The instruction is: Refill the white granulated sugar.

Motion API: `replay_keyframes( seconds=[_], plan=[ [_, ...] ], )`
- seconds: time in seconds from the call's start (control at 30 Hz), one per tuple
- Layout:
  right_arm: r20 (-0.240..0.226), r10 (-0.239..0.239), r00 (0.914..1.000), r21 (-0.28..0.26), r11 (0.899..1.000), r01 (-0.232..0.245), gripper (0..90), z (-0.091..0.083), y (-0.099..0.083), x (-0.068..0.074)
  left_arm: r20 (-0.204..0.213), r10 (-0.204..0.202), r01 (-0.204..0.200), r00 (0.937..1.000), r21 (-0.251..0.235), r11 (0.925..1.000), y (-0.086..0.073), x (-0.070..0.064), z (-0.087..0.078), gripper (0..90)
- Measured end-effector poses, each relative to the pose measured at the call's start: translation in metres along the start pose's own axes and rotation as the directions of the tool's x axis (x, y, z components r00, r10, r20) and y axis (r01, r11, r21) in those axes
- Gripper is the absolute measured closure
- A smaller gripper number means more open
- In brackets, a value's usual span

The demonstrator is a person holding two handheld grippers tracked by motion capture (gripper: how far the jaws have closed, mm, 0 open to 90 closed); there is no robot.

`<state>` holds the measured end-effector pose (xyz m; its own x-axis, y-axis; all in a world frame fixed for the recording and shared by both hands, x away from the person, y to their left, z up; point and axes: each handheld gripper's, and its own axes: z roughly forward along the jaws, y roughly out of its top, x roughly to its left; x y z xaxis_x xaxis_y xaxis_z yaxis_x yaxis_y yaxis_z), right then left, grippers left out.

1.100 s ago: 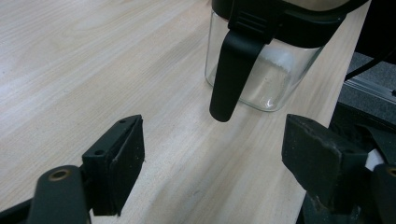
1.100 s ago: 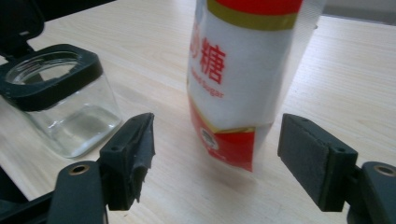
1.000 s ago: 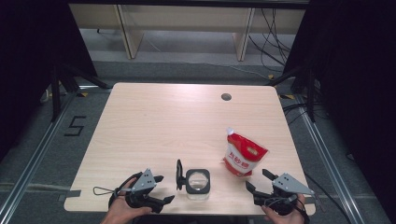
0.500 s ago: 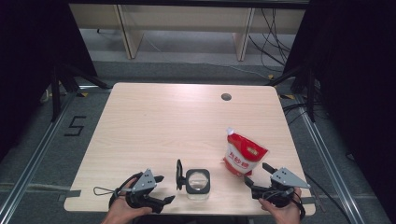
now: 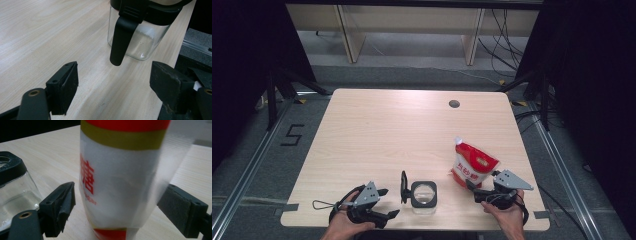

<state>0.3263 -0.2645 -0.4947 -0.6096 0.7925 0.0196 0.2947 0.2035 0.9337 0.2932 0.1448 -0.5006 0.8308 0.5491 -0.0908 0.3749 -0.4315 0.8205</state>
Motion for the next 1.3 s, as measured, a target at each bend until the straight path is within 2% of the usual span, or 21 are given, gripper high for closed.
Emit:
replay_keyframes(
  seconds=[0.03,0.07,0.13,0.17,0.2,0.3,0.33,0.43,0.47,0.5,0.57,0.63,0.77,0.83,0.9,1.03,1.07,1.17,1.23,1.27,1.3],
  plan=[
    [0.0,0.038,0.9993,0.013,0.999,-0.038,16.5,0.0,0.0,0.003,0.0,0.0,0.0,1.0,0.0,1.0,0.0,0.0,0.0,22.6],
    [-0.001,0.005,1.0,0.01,1.0,-0.005,16.7,0.001,0.0,0.001,-0.001,0.002,-0.002,1.0,0.003,1.0,0.0,0.0,0.0,22.6],
    [0.004,0.032,0.9995,0.028,0.999,-0.032,16.8,0.002,-0.001,0.004,0.002,0.002,-0.002,1.0,0.009,1.0,-0.001,0.0,0.0,22.6],
    [-0.005,-0.006,1.0,0.021,1.0,0.006,16.8,0.004,-0.001,0.001,0.001,-0.001,0.001,1.0,0.01,0.9999,-0.001,0.0,0.0,22.6],
    [0.005,-0.008,1.0,0.025,1.0,0.008,16.8,0.005,-0.001,0.001,0.003,0.002,-0.002,1.0,0.022,0.9998,0.0,0.0,-0.001,22.5],
    [0.005,-0.011,0.9999,0.016,1.0,0.011,16.8,0.007,-0.001,0.0,-0.007,0.007,-0.007,0.9999,0.008,0.9999,-0.001,0.001,0.001,22.5],
    [-0.001,-0.016,0.9999,0.008,1.0,0.016,17.0,0.008,-0.001,0.0,-0.007,0.025,-0.025,0.9997,0.014,0.9996,0.0,0.002,0.0,22.5],
    [-0.003,-0.002,1.0,0.011,1.0,0.002,17.0,0.009,-0.001,0.002,-0.006,0.003,-0.003,1.0,0.011,0.9999,-0.001,0.001,0.001,22.4],
    [0.003,-0.031,0.9995,0.009,0.999,0.031,17.1,0.011,-0.001,0.0,-0.004,0.011,-0.011,0.9999,0.013,0.9999,-0.001,0.001,0.0,22.4],
    [-0.007,-0.01,0.9999,-0.008,1.0,0.01,17.6,0.013,-0.002,0.0,0.002,0.006,-0.006,1.0,0.013,0.9999,-0.001,0.001,0.001,22.4],
    [-0.004,-0.008,1.0,-0.012,1.0,0.008,17.9,0.013,-0.002,0.001,-0.009,0.022,-0.021,0.9997,0.028,0.9994,-0.001,0.002,0.0,22.3],
    [-0.012,-0.011,0.9999,-0.012,1.0,0.011,18.0,0.014,-0.002,0.001,0.008,0.002,-0.003,1.0,0.018,0.9998,-0.001,0.0,0.001,22.3],
    [-0.022,-0.012,0.9997,-0.028,1.0,0.012,18.3,0.019,-0.003,0.001,0.008,0.031,-0.031,0.9995,0.027,0.9992,0.0,0.002,0.0,22.4],
    [-0.02,0.021,0.9996,-0.017,1.0,-0.021,18.9,0.018,-0.003,0.003,0.005,0.015,-0.015,0.9999,0.029,0.9995,-0.001,0.001,0.0,22.4],
    [-0.024,-0.022,0.9995,-0.031,0.999,0.021,19.0,0.02,-0.003,-0.002,0.004,0.009,-0.009,1.0,0.024,0.9997,-0.001,0.001,0.001,22.4],
    [-0.041,0.003,0.9991,-0.054,0.999,-0.006,19.4,0.022,-0.004,0.0,0.001,0.006,-0.006,1.0,0.019,0.9998,-0.001,0.0,0.002,22.3],
    [-0.056,-0.019,0.9983,-0.065,0.998,0.016,20.9,0.025,-0.003,-0.001,0.001,0.002,-0.002,1.0,0.021,0.9998,-0.001,0.0,0.002,22.3],
    [-0.051,-0.038,0.9979,-0.059,0.998,0.035,21.4,0.027,-0.004,-0.003,0.002,0.004,-0.004,1.0,0.016,0.9999,-0.002,-0.001,0.002,22.3],
    [-0.04,-0.005,0.9992,-0.047,0.999,0.003,22.8,0.026,-0.005,-0.002,0.003,0.001,-0.001,1.0,0.013,0.9999,-0.002,0.0,0.003,22.3],
    [-0.039,-0.006,0.9992,-0.046,0.999,0.004,23.0,0.027,-0.005,-0.002,0.002,0.002,-0.002,1.0,0.013,0.9999,-0.002,0.0,0.003,22.3],
    [-0.04,-0.007,0.9992,-0.051,0.999,0.005,23.3,0.027,-0.005,-0.002,0.003,0.025,-0.025,0.9997,0.024,0.9994,-0.002,0.001,0.002,22.3]
  ],
)
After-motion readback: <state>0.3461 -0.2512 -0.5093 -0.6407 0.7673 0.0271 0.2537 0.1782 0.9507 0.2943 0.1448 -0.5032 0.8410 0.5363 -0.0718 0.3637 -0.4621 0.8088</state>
